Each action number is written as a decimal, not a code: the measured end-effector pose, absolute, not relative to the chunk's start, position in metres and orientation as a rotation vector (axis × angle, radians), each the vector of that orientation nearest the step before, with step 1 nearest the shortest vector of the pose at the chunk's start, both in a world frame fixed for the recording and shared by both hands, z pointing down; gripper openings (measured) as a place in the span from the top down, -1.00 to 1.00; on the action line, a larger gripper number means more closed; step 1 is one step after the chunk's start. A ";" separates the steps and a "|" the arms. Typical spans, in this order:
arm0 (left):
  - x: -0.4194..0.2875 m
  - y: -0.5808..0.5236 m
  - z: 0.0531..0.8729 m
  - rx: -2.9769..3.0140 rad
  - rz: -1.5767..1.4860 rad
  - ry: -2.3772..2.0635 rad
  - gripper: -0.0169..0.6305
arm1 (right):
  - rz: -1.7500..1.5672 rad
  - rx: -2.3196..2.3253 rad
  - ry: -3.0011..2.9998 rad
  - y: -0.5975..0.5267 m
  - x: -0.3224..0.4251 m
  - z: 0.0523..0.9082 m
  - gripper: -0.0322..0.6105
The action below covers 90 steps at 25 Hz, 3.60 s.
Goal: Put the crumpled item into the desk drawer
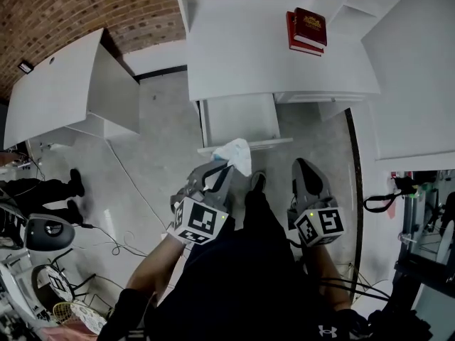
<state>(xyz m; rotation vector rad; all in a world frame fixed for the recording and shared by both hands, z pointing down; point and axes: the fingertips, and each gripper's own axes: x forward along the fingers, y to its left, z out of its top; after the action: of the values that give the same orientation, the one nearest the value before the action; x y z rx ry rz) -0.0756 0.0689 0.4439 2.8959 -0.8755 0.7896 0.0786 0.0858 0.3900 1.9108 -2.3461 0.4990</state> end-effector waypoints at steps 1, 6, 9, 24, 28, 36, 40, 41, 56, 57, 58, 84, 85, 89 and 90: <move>-0.073 0.063 0.445 2.887 0.801 -0.889 0.93 | 0.503 1.901 -2.359 0.078 0.082 0.390 0.89; -0.044 0.029 0.449 2.847 0.839 -0.956 0.93 | 0.507 1.843 -2.422 0.033 0.112 0.391 0.89; -0.021 0.008 0.449 2.831 0.860 -0.987 0.93 | 0.516 1.800 -2.456 0.004 0.133 0.393 0.89; 0.009 -0.061 0.489 2.693 1.048 -1.085 0.93 | 0.616 1.588 -2.571 -0.076 0.173 0.420 0.89; 0.008 -0.069 0.514 2.688 1.163 -1.045 0.93 | 0.651 1.561 -2.571 -0.081 0.175 0.430 0.89; 0.012 -0.089 0.561 2.740 1.395 -0.886 0.93 | 0.723 1.592 -2.507 -0.088 0.177 0.455 0.89; 0.015 -0.100 0.589 2.752 1.494 -0.806 0.93 | 0.759 1.624 -2.460 -0.088 0.179 0.471 0.89; 0.015 -0.104 0.597 2.754 1.518 -0.787 0.93 | 0.766 1.630 -2.448 -0.088 0.179 0.475 0.89; 0.010 -0.133 0.707 2.742 1.837 -0.555 0.93 | 0.871 1.679 -2.305 -0.078 0.166 0.521 0.89; 0.011 -0.135 0.713 2.741 1.850 -0.545 0.93 | 0.876 1.683 -2.298 -0.078 0.166 0.524 0.89; 0.012 -0.136 0.719 2.739 1.860 -0.536 0.93 | 0.882 1.689 -2.290 -0.078 0.166 0.527 0.89; 0.031 -0.180 0.831 2.632 2.001 -0.491 0.93 | 1.047 1.667 -2.152 -0.077 0.180 0.587 0.89; 0.030 -0.180 0.835 2.620 2.005 -0.488 0.93 | 1.046 1.666 -2.150 -0.078 0.181 0.588 0.89; 0.028 -0.178 0.852 2.598 2.022 -0.452 0.93 | 1.040 1.670 -2.144 -0.082 0.187 0.591 0.89; 0.029 -0.178 0.855 2.597 2.019 -0.447 0.93 | 1.039 1.671 -2.142 -0.082 0.189 0.591 0.89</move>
<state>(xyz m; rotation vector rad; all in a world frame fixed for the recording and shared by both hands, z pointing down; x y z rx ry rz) 0.0289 -0.1777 0.8548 2.5970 -0.4467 2.0193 0.1891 -0.0825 0.5910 1.6713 -2.1418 1.0390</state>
